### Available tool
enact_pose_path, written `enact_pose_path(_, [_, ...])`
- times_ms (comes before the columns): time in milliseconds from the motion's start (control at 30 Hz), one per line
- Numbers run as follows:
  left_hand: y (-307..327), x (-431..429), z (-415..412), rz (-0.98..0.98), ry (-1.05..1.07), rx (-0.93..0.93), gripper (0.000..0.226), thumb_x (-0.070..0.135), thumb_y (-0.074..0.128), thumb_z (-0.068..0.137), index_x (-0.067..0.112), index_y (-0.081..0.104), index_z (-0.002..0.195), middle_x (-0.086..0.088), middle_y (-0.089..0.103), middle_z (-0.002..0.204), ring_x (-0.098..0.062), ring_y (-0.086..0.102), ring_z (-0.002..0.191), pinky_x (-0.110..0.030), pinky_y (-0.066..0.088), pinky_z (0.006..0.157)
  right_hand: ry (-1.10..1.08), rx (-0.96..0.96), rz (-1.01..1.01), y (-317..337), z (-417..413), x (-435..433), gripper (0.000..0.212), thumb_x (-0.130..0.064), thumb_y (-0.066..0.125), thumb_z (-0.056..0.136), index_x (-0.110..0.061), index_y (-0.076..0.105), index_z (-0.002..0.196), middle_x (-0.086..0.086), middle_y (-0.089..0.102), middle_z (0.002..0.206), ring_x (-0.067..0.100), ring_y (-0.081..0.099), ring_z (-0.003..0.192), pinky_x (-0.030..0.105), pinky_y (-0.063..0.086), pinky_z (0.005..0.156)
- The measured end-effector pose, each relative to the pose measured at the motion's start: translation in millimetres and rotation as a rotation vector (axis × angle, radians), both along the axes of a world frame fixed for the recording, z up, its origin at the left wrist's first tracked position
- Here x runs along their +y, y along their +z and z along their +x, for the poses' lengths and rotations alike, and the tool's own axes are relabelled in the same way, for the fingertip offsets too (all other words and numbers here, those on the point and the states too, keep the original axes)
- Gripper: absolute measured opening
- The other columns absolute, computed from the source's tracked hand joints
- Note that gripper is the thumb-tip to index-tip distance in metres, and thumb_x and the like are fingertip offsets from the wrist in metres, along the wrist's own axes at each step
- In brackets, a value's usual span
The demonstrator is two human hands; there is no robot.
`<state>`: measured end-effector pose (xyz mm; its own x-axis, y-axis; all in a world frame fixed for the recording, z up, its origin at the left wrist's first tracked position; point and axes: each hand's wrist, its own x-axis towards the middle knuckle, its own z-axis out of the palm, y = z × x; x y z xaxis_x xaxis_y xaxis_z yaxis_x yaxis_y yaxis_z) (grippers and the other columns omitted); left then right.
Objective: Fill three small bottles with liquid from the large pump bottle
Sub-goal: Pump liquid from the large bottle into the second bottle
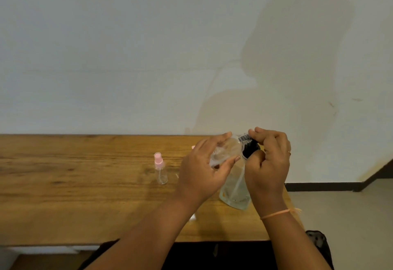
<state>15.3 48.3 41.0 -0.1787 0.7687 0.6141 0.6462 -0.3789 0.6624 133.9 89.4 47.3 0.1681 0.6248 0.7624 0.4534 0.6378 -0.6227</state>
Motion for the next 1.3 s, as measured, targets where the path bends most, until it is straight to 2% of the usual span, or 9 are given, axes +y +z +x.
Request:
enact_pose_path(67, [1,1,-1,0.025,0.013,0.012,0.048,0.048,0.062,0.079,0.04,0.046,0.124,0.015,0.062,0.102,0.003,0.056,0.098,-0.013,0.048,0.075,-0.014,0.012,-0.007,5,0,-2,0.042,-0.007,0.03,0.069,-0.005,0.067,0.089,-0.004,0.052,0.095,0.006,0.042,0.094,0.019,0.037,0.082])
enact_pose_path(267, [1,2,-4,-0.001,0.003,0.019,0.051,0.048,0.063,0.078,0.041,0.045,0.125,0.016,0.062,0.103,0.002,0.056,0.097,-0.016,0.05,0.074,-0.02,-0.012,-0.018,4,-2,2,0.041,-0.006,0.031,0.071,-0.004,0.068,0.088,-0.002,0.052,0.093,0.007,0.043,0.093,0.01,0.035,0.081])
enact_pose_path(433, [-1,3,-6,-0.052,-0.013,0.027,0.051,0.05,0.062,0.077,0.042,0.045,0.125,0.02,0.059,0.104,0.004,0.055,0.1,-0.01,0.047,0.077,0.017,-0.065,-0.003,0,4,9,0.038,-0.006,0.032,0.076,0.0,0.067,0.088,-0.001,0.05,0.092,0.008,0.045,0.092,0.029,0.046,0.075])
enact_pose_path(567, [0,1,-3,-0.049,-0.024,0.009,0.05,0.05,0.061,0.078,0.041,0.046,0.124,0.02,0.06,0.104,0.004,0.056,0.101,-0.01,0.047,0.078,0.004,-0.031,-0.033,2,1,3,0.04,0.002,0.033,0.071,-0.003,0.067,0.09,-0.003,0.05,0.094,0.004,0.043,0.095,0.017,0.039,0.08])
enact_pose_path(667, [2,0,-4,-0.009,-0.009,0.015,0.049,0.048,0.063,0.079,0.04,0.046,0.124,0.016,0.062,0.104,0.003,0.056,0.099,-0.012,0.048,0.075,-0.015,-0.028,-0.03,6,1,-3,0.042,-0.005,0.031,0.069,-0.005,0.067,0.091,-0.003,0.052,0.096,0.013,0.045,0.093,0.008,0.032,0.083])
enact_pose_path(800, [3,0,-5,0.0,-0.005,0.015,0.052,0.048,0.064,0.078,0.042,0.046,0.126,0.017,0.061,0.104,0.004,0.055,0.098,-0.014,0.048,0.075,-0.021,-0.047,-0.022,11,2,-2,0.043,-0.008,0.03,0.069,-0.006,0.068,0.088,-0.005,0.053,0.092,0.017,0.046,0.089,0.007,0.033,0.079])
enact_pose_path(1000, [-1,2,-5,-0.084,-0.032,0.002,0.052,0.053,0.059,0.077,0.044,0.044,0.126,0.021,0.058,0.107,0.006,0.053,0.103,-0.005,0.044,0.078,0.006,-0.065,0.017,0,0,8,0.038,-0.002,0.031,0.074,0.001,0.066,0.088,0.005,0.054,0.091,0.004,0.049,0.096,0.034,0.05,0.078])
enact_pose_path(1200, [-3,2,-2,-0.07,-0.032,-0.026,0.05,0.052,0.059,0.078,0.043,0.044,0.124,0.019,0.059,0.107,0.003,0.055,0.102,-0.009,0.048,0.077,-0.007,-0.055,0.004,0,0,2,0.041,-0.004,0.03,0.072,0.0,0.066,0.091,0.005,0.054,0.093,-0.005,0.043,0.099,0.011,0.04,0.084])
enact_pose_path(1300, [-3,1,-1,-0.02,-0.012,-0.017,0.049,0.047,0.062,0.079,0.042,0.045,0.125,0.017,0.061,0.106,0.003,0.056,0.1,-0.015,0.05,0.076,-0.024,-0.042,0.017,4,-2,-2,0.04,-0.004,0.031,0.07,-0.001,0.066,0.09,0.004,0.054,0.093,-0.013,0.039,0.1,0.011,0.039,0.082])
